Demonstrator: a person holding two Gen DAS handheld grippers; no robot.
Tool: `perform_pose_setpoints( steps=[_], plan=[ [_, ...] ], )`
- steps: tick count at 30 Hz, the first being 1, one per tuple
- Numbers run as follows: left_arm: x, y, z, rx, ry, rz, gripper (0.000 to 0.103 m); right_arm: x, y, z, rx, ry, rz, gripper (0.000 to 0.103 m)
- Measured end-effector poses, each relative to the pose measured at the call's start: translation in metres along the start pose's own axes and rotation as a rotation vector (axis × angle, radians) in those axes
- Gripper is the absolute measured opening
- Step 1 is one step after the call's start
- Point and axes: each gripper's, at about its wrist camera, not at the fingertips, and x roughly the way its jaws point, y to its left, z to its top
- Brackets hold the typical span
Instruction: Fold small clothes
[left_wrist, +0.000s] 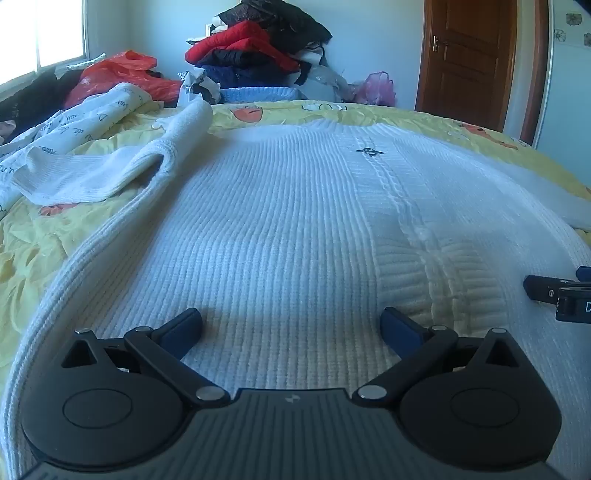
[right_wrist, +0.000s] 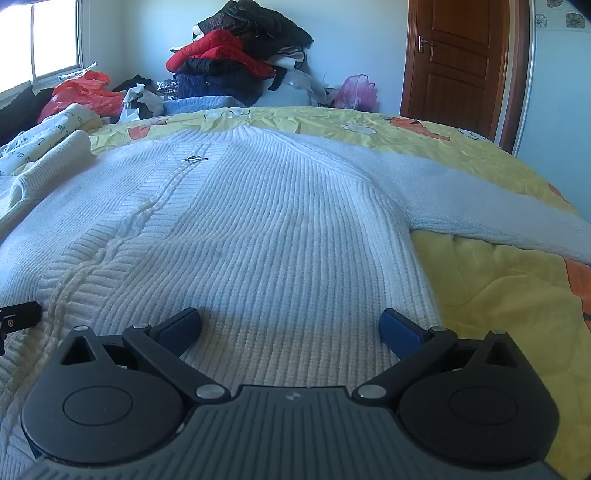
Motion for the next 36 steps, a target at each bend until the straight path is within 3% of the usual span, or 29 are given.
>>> perform_pose_setpoints(
  steps=[36],
  plan=[
    [0.0031,-0.0003,0.0027,0.009,0.008,0.014,0.103,0.0005,0.0002,-0.0003,-0.002,0.0,-0.001,0.103]
  ],
)
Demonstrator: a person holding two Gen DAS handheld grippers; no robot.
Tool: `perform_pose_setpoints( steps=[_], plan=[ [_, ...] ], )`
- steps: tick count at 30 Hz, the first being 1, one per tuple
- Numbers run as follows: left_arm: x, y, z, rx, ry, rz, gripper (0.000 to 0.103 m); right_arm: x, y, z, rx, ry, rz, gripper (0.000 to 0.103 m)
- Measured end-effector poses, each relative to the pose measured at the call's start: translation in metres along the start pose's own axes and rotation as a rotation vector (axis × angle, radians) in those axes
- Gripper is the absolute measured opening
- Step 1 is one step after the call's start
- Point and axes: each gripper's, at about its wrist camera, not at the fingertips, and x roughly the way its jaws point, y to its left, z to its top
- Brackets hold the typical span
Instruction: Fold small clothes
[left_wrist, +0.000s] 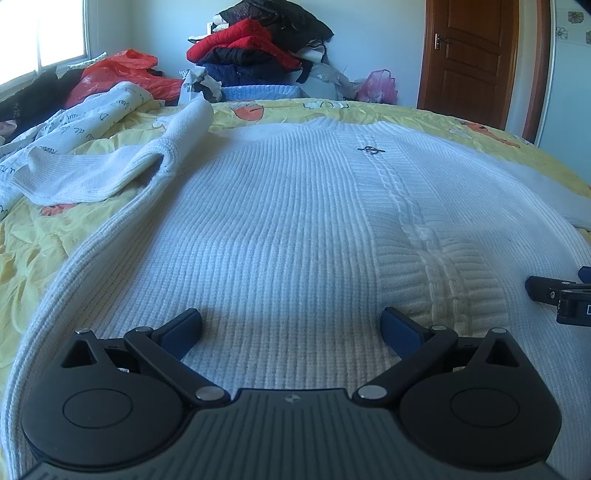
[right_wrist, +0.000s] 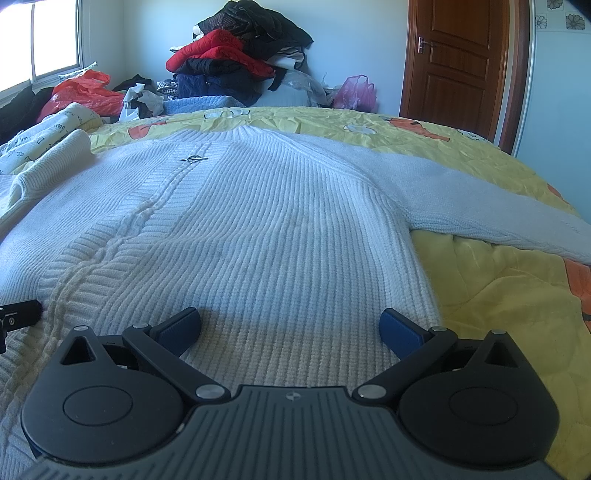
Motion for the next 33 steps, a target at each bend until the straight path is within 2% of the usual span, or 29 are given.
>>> perform_pose_setpoints(
  steps=[33],
  plan=[
    [-0.0029,-0.0033,-0.001,0.005,-0.006,0.004,0.103,0.0006,-0.0005,-0.0005,0.001,-0.001,0.003,0.103]
  ],
)
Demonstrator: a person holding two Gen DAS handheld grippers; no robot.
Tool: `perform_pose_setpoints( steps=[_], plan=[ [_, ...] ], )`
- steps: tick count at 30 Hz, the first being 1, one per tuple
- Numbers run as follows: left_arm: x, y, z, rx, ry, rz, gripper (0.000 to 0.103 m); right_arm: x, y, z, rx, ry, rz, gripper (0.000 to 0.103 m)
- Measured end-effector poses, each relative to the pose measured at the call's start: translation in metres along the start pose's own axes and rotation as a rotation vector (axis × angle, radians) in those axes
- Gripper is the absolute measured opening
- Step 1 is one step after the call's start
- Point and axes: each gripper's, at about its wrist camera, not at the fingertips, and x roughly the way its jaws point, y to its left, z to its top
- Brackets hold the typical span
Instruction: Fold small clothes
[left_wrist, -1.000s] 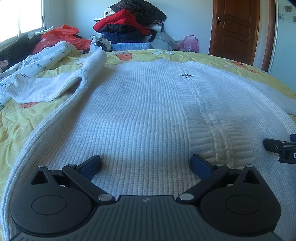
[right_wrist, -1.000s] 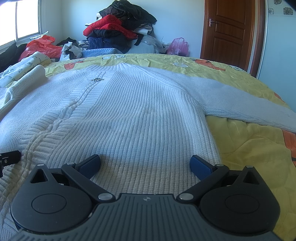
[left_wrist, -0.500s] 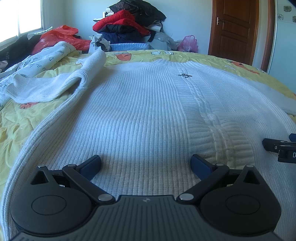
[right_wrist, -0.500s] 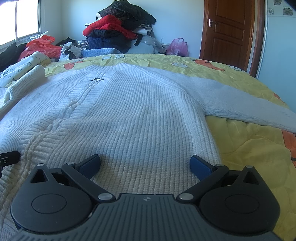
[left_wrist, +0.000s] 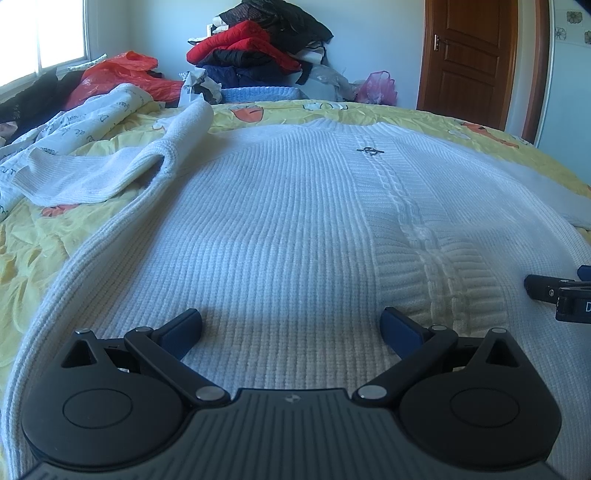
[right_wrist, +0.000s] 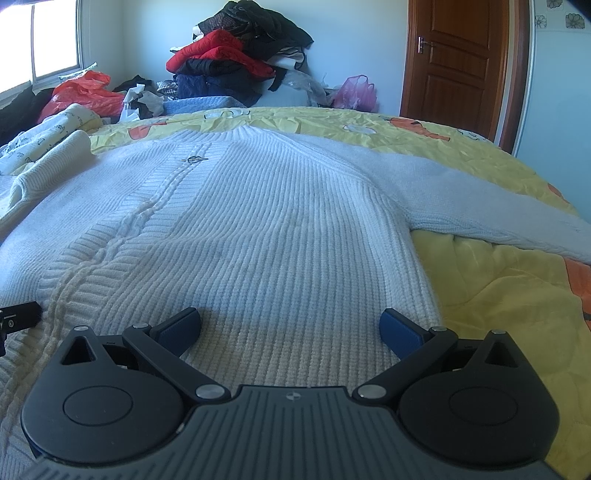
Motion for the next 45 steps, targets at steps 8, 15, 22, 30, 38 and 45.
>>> perform_pose_setpoints(
  steps=[8,15,22,30,38,45],
  plan=[
    [-0.0003,0.0006,-0.0002,0.0,-0.001,0.0,0.103,0.0005,0.0002,0.0003,0.0,0.0,0.0,0.103],
    [-0.0013,0.0019,-0.0004,-0.001,-0.002,0.001,0.103,0.0006,0.0011,0.0003,0.0,0.0,0.0,0.103],
    [-0.0012,0.0013,-0.0003,0.0,-0.001,0.002,0.103,0.0005,0.0017,0.0004,-0.001,-0.001,-0.001,0.103],
    [-0.0012,0.0012,-0.0003,0.0,-0.001,0.002,0.103,-0.0003,0.0016,0.0005,-0.002,-0.001,-0.001,0.103],
    [-0.0012,0.0011,-0.0002,0.001,-0.001,0.002,0.103,-0.0002,0.0019,0.0007,-0.003,-0.001,-0.001,0.103],
    [-0.0012,0.0012,-0.0003,0.001,-0.001,0.002,0.103,-0.0019,-0.0027,0.0071,-0.011,0.009,0.033,0.102]
  ],
)
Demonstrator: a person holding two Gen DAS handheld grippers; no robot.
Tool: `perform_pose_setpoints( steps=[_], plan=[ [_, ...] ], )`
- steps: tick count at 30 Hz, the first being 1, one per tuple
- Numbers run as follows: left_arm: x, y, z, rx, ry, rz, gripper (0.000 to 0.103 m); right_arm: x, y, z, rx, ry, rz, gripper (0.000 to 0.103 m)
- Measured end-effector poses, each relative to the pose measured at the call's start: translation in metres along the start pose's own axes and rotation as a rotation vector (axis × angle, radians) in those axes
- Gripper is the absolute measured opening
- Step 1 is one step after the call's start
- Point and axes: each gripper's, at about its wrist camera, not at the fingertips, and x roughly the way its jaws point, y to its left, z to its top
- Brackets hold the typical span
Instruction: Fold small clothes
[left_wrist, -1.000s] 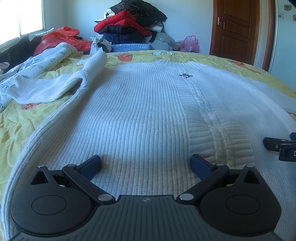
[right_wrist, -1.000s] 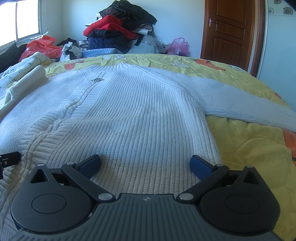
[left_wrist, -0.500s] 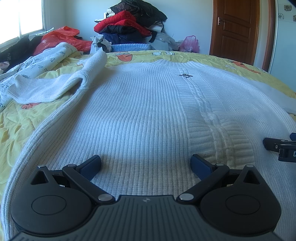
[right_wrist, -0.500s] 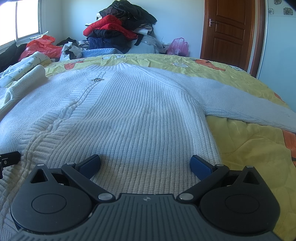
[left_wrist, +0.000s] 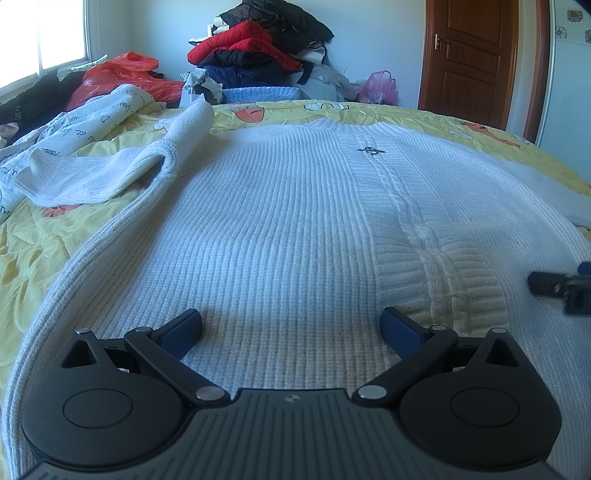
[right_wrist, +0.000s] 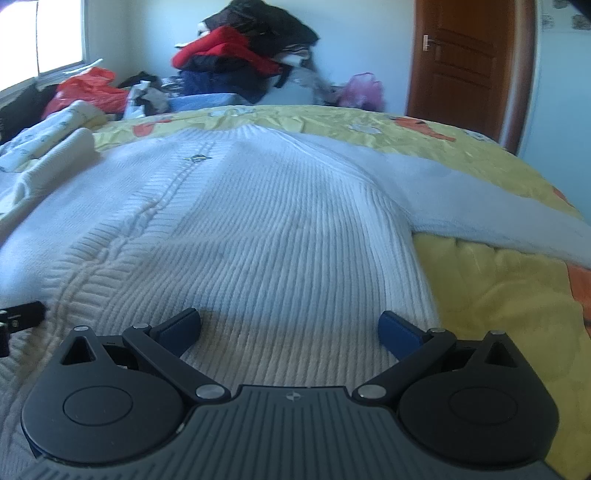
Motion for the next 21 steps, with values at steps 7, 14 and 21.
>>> perform_pose_setpoints(
  steps=[7,14,21],
  plan=[
    [-0.001,0.001,0.0,-0.003,-0.001,-0.002,0.103,-0.022,-0.127,0.033,0.45,-0.155,0.175,0.101],
    [-0.001,0.0,0.0,-0.002,-0.001,-0.002,0.103,-0.03,-0.311,0.008,1.03,-0.356,0.046,0.072],
    [-0.001,0.0,0.0,-0.002,-0.001,-0.001,0.103,-0.014,-0.386,-0.023,1.181,-0.351,-0.15,0.066]
  ],
)
